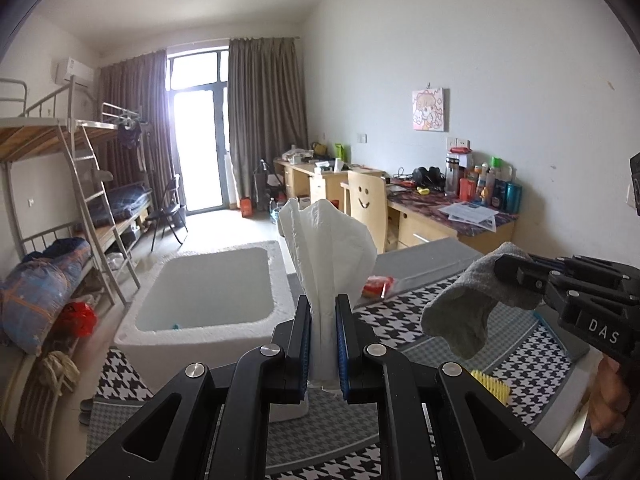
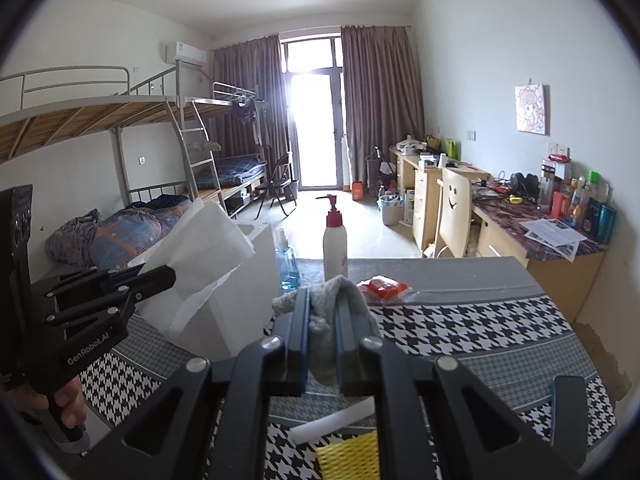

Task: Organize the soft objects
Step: 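Carry the paper towel with the left tool while the right tool carries the grey cloth to the box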

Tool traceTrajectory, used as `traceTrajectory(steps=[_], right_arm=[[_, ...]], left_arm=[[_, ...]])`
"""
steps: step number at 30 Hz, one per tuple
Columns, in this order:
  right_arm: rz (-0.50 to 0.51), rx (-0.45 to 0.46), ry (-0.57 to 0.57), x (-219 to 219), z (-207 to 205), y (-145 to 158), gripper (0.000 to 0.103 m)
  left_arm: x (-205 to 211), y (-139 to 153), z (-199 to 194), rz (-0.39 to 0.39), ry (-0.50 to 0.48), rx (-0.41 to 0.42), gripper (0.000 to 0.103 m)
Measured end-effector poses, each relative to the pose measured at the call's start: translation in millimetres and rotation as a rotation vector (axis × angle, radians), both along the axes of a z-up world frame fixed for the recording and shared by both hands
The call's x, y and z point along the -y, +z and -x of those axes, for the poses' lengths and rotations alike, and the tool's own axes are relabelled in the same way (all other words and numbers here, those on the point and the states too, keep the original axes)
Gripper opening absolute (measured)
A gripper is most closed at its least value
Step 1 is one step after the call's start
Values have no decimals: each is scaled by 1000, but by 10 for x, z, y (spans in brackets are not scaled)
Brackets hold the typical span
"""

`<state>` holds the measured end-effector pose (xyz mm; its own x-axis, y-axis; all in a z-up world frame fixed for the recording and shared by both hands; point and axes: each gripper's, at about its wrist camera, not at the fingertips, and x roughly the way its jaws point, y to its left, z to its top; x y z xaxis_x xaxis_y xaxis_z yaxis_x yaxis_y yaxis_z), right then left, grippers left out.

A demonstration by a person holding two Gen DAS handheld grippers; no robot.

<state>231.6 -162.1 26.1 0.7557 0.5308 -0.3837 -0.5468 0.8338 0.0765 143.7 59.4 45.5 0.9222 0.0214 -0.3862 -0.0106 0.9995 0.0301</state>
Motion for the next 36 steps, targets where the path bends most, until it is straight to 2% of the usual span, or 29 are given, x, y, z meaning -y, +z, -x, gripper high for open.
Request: traceTrajectory(steps=[23, 36], right_arm=[[15, 9, 33, -258, -153, 179, 13], [37, 12, 57, -440, -285, 206, 13]], left_arm=[[-216, 173, -219, -16, 53, 23, 12], [-524, 139, -443, -6, 176, 3, 12]])
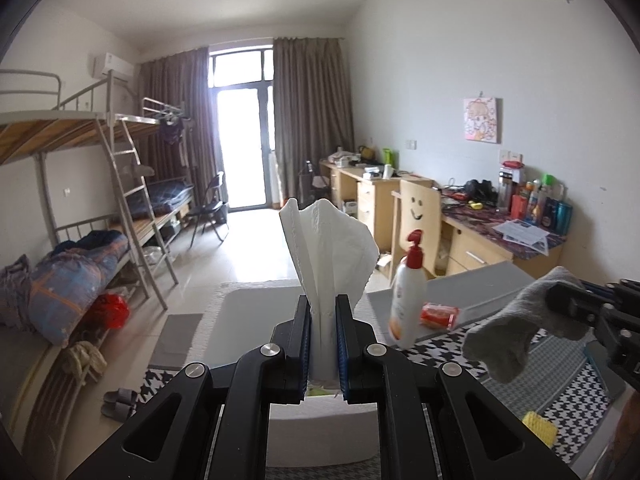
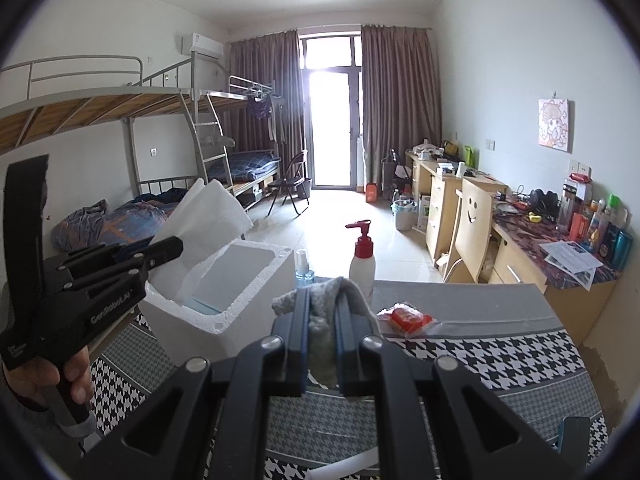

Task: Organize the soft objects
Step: 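Carry the paper towel with the left tool while the right tool carries the grey cloth to the box, then open the left tool over the white foam box to drop the paper towel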

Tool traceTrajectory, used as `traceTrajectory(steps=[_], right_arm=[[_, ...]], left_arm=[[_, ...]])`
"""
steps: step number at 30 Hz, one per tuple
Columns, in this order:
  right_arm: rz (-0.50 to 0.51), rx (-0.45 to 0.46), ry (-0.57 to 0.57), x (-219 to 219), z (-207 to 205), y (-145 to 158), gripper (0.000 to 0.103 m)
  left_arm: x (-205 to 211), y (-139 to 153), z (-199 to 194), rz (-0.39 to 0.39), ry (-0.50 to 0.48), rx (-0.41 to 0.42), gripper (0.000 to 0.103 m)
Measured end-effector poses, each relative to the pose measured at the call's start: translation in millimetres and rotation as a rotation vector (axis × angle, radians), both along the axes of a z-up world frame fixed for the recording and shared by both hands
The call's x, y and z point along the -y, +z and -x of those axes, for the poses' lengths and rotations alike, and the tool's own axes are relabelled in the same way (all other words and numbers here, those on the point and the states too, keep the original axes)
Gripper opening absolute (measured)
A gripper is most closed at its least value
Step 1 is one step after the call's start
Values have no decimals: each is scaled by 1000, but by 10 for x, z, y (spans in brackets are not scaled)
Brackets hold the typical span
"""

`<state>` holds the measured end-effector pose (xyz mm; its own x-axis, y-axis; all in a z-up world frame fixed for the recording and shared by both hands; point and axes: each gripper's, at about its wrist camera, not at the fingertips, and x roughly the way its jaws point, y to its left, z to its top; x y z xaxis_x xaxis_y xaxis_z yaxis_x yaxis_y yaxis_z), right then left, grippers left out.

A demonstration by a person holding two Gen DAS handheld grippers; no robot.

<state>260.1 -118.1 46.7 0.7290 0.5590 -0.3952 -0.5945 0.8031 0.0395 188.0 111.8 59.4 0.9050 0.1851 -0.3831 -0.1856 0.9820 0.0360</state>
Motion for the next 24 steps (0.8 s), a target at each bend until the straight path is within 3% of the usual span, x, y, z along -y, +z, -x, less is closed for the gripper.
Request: traceTrajectory(steps=[19, 21, 23, 24], right_arm=[[21, -7, 31, -176, -98, 17, 13], [24, -7, 31, -186, -108, 22, 13], [33, 1, 27, -207, -109, 32, 13], [37, 5, 23, -220, -110, 40, 13]], left_arm=[[-359, -279, -390, 27, 69, -118, 14], [-371, -306, -408, 26, 60, -132, 31], [-384, -318, -383, 23, 55, -133, 67], [-381, -303, -365, 21, 59, -122, 73]])
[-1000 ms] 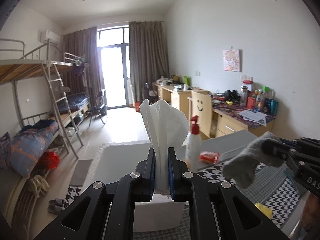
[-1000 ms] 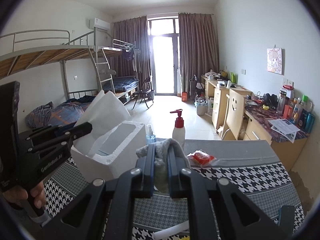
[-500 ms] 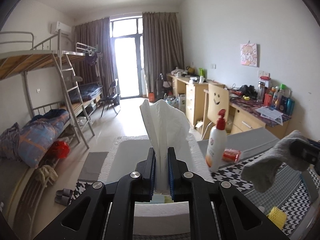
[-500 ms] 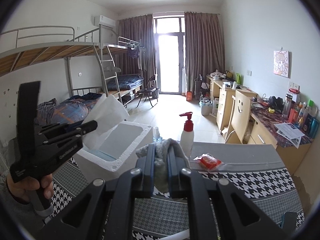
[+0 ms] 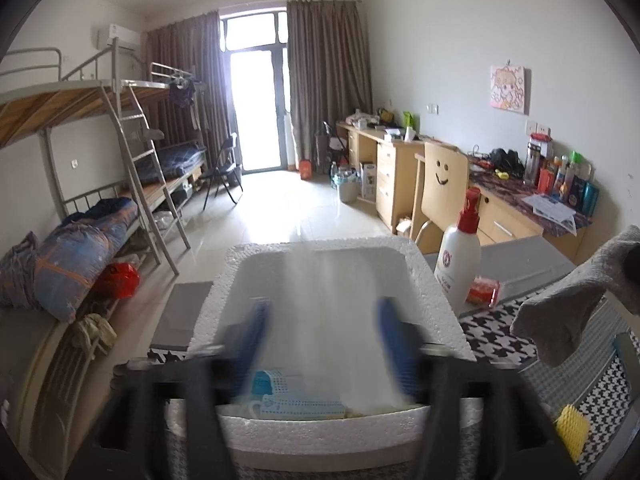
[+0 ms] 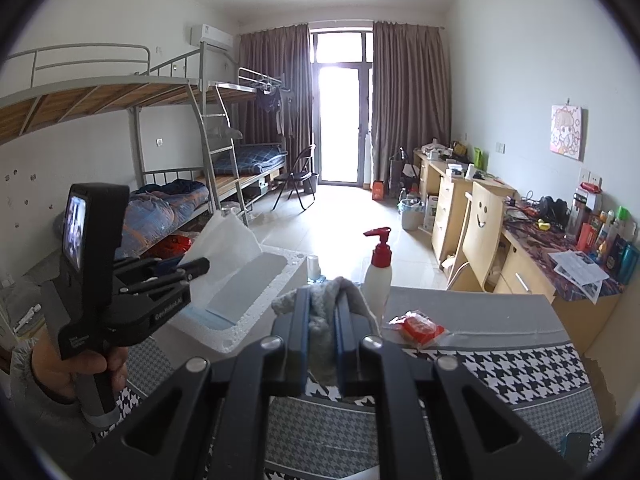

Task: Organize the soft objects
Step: 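Open the left tool over the white foam box to drop the paper towel, then lower the grey cloth into the foam box and open the right tool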

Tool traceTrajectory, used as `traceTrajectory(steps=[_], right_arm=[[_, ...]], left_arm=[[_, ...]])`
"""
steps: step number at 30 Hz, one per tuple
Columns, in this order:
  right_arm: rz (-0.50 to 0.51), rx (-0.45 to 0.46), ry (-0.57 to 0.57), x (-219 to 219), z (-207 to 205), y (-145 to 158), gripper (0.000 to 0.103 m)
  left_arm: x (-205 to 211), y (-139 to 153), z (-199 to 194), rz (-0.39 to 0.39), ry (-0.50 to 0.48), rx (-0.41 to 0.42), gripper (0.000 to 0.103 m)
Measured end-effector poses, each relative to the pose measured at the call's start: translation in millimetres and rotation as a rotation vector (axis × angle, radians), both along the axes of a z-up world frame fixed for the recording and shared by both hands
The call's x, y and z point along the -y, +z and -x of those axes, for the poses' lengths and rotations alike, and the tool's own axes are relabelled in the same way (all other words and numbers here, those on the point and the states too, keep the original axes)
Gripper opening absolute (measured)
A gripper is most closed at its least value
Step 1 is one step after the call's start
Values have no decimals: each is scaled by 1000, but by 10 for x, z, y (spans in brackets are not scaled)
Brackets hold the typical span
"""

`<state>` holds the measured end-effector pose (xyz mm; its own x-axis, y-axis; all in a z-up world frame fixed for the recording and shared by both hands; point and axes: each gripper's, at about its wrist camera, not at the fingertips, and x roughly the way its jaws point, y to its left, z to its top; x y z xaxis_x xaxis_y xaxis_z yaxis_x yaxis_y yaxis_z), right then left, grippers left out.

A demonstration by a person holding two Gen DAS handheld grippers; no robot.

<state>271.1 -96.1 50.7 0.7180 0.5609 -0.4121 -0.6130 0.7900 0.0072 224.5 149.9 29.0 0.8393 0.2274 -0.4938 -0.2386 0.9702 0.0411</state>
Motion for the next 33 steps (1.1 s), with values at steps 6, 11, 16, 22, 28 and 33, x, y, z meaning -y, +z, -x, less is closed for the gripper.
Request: traceTrajectory(steps=[6, 11, 16, 22, 28, 33], right_arm=[[15, 25, 3, -111, -2, 0, 13], [33, 33, 11, -240, -43, 28, 13], [29, 47, 26, -332, -63, 39, 13], [24, 44, 42, -436, -107, 76, 13], [22, 40, 57, -516, -138, 131, 13], [13, 41, 72, -596, -122, 183, 13]], left_arm=[[36, 18, 129, -24, 18, 42, 95], [24, 22, 248, -15, 17, 56, 100], [18, 56, 397, -8, 26, 81, 102], [10, 57, 511, 0, 28, 93, 102], [-19, 15, 588, 6, 39, 97, 102], [-65, -44, 652, 23, 58, 94, 102]])
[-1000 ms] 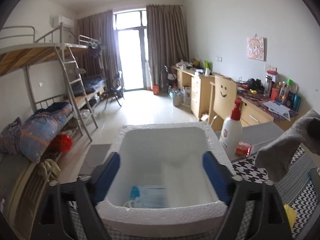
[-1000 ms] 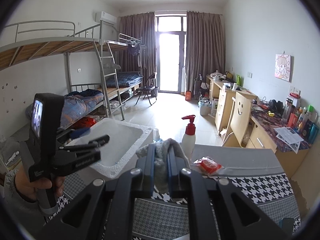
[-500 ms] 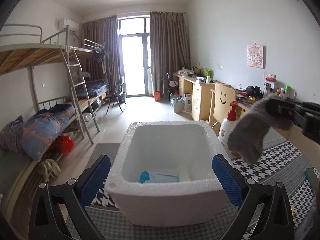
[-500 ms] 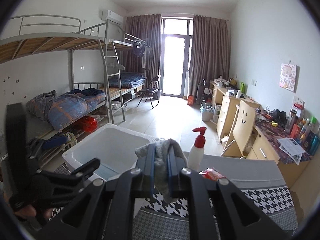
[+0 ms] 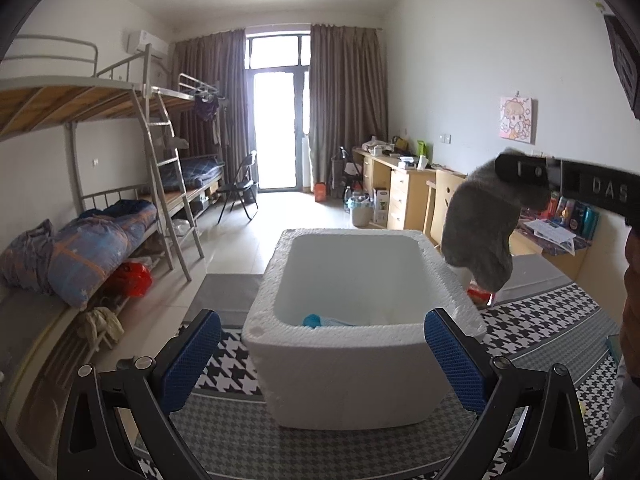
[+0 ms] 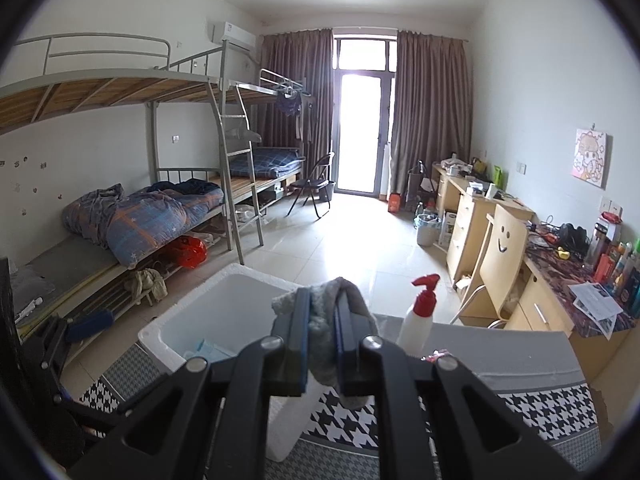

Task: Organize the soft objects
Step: 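Lower the grey cloth into the foam box and open the right tool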

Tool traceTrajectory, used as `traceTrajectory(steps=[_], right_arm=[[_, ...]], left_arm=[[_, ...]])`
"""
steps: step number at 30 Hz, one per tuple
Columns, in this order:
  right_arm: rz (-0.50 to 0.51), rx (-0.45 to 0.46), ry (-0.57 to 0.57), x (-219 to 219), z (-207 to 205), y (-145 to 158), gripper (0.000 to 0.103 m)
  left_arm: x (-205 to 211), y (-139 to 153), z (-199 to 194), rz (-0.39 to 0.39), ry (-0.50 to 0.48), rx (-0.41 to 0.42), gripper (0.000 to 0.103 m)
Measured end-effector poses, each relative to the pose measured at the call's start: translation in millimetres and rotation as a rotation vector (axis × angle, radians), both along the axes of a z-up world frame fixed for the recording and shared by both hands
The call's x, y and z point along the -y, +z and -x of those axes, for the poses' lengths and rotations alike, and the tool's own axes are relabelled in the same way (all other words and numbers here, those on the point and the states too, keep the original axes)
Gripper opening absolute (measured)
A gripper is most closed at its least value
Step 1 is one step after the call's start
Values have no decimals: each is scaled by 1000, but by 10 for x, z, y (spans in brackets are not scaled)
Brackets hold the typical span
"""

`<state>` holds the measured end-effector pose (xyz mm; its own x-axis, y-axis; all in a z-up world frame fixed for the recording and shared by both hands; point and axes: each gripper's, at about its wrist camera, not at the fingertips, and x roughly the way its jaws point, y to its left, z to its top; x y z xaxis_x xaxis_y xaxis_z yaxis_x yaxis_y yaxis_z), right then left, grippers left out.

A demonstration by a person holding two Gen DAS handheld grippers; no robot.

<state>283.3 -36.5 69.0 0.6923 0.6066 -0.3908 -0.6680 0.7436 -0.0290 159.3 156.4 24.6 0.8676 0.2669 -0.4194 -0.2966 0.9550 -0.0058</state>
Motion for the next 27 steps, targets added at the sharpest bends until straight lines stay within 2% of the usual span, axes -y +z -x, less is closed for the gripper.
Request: traceTrajectory(steps=[8, 17, 27], right_arm=[[-3, 23, 34, -165, 78, 133, 13], [11, 22, 76, -389, 124, 133, 13], [27, -5, 101, -538, 86, 94, 13]], left_arm=[[-85, -69, 114, 26, 29, -3, 102], [-97, -146, 230, 15, 53, -12, 102], [-209, -167, 367, 45, 77, 4, 102]])
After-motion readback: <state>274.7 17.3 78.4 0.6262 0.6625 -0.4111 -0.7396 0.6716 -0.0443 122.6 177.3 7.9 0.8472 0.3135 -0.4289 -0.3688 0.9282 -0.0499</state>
